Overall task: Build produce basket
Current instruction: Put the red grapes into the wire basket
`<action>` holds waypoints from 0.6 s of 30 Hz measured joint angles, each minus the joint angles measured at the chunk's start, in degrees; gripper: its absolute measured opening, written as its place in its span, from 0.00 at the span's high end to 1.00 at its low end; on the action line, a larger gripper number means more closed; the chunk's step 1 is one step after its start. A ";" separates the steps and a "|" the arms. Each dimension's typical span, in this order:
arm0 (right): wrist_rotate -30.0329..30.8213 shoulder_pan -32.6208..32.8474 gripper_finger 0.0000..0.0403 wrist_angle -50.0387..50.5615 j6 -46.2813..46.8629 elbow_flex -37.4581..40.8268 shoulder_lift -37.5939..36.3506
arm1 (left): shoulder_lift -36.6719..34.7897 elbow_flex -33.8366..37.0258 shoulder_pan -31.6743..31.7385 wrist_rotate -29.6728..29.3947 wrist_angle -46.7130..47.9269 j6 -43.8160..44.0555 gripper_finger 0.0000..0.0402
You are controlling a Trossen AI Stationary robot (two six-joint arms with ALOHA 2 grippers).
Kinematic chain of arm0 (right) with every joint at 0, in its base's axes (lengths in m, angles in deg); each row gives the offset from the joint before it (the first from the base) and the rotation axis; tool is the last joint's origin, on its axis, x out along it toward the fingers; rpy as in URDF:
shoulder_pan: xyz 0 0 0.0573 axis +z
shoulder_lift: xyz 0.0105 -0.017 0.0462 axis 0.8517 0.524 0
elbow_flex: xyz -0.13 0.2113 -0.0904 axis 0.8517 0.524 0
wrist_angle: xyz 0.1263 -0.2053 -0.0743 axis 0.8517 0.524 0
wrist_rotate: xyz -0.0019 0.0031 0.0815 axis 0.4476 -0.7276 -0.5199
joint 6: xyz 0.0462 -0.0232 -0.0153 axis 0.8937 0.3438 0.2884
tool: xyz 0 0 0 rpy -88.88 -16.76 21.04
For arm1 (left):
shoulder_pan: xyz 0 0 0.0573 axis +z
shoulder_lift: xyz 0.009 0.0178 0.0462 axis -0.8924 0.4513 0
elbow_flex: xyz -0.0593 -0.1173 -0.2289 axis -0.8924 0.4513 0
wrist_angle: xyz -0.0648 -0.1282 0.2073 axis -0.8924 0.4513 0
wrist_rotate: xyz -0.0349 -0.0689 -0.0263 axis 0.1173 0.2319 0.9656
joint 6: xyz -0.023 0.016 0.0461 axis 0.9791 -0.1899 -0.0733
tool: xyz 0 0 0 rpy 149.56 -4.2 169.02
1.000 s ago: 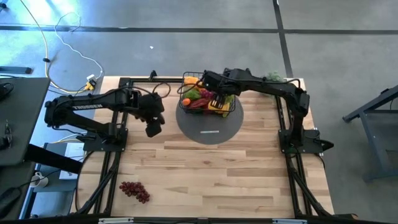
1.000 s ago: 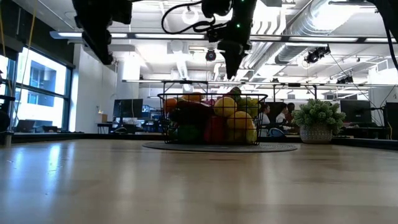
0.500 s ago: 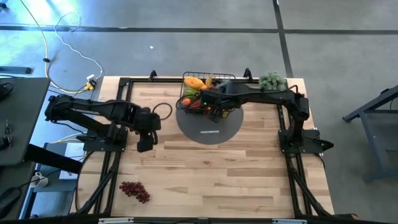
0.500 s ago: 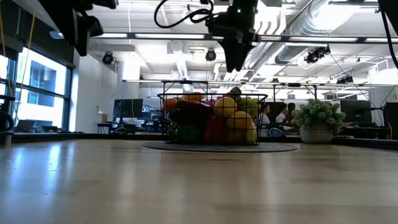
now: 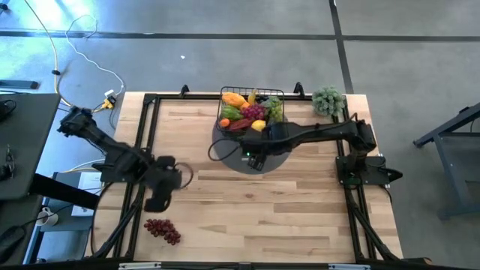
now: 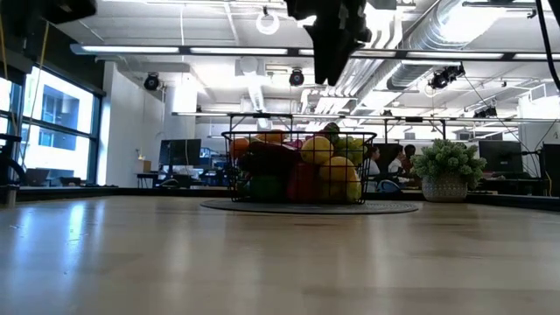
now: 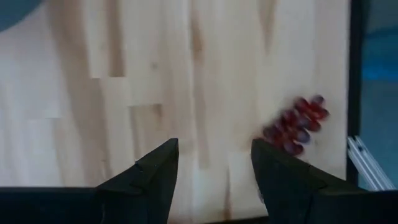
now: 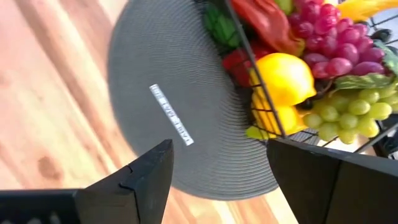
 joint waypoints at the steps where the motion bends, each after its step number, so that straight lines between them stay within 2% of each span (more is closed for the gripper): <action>1: 0.01 0.54 0.40 0.00 0.14 0.00 0.00 | 0.12 0.00 -1.84 -0.06 -0.10 0.72 0.53; 5: 0.23 2.23 0.40 -0.02 0.48 0.00 0.00 | 0.15 0.72 -8.42 -1.08 -1.39 5.28 0.53; 11: 0.35 3.80 0.40 -0.02 1.65 0.00 0.00 | 0.21 6.72 -16.49 0.11 -10.51 11.64 0.53; 18: 0.35 4.13 0.40 -0.04 1.73 0.00 0.00 | 0.21 13.35 -20.82 -0.41 -17.11 18.12 0.53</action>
